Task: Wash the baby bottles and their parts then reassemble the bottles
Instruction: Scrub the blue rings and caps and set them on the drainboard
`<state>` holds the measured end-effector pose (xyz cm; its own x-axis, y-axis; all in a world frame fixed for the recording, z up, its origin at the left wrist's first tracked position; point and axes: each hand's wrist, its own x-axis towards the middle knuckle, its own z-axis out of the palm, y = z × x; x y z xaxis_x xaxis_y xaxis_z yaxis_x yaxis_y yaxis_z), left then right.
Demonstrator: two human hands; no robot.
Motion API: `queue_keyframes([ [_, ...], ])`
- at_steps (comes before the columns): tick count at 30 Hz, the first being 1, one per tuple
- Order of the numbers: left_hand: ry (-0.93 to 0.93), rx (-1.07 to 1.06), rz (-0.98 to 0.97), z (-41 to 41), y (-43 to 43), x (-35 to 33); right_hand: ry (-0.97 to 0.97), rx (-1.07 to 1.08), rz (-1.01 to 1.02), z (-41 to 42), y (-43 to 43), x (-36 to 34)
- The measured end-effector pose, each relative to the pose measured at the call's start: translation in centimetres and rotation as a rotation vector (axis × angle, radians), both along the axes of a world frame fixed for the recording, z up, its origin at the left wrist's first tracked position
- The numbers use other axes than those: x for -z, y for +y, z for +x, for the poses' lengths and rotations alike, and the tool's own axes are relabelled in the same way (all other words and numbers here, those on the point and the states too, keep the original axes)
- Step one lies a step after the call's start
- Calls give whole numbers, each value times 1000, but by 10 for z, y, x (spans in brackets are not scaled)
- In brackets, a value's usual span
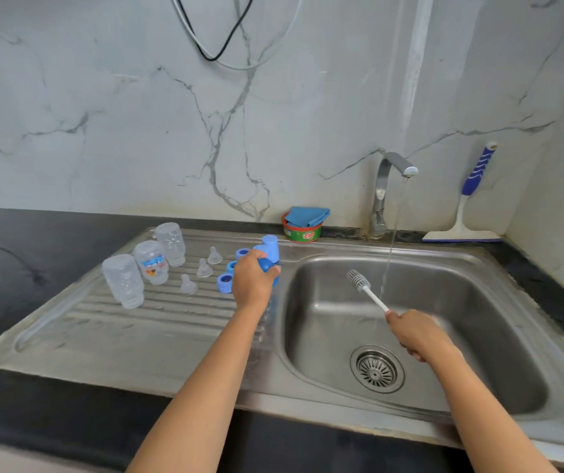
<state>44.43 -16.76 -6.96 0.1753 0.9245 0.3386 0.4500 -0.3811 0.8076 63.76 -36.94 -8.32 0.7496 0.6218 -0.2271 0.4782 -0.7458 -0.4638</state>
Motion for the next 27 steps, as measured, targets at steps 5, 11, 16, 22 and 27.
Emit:
queue_keyframes([
  [5, 162, -35, -6, -24, 10, 11, -8, -12, 2, -1, -1, 0],
  [11, 258, -8, 10, -26, 10, 13, 3, -7, 19, 1, -2, 2],
  [16, 350, -17, 101, -24, 11, 12, 4, 9, 22, 0, -2, 1],
  [22, 397, -97, 354, -2, 3, -5, 18, 29, 50, 4, -4, 0],
  [27, 164, 33, 419, 50, -29, -17, 20, 104, 113, 12, -3, 0],
])
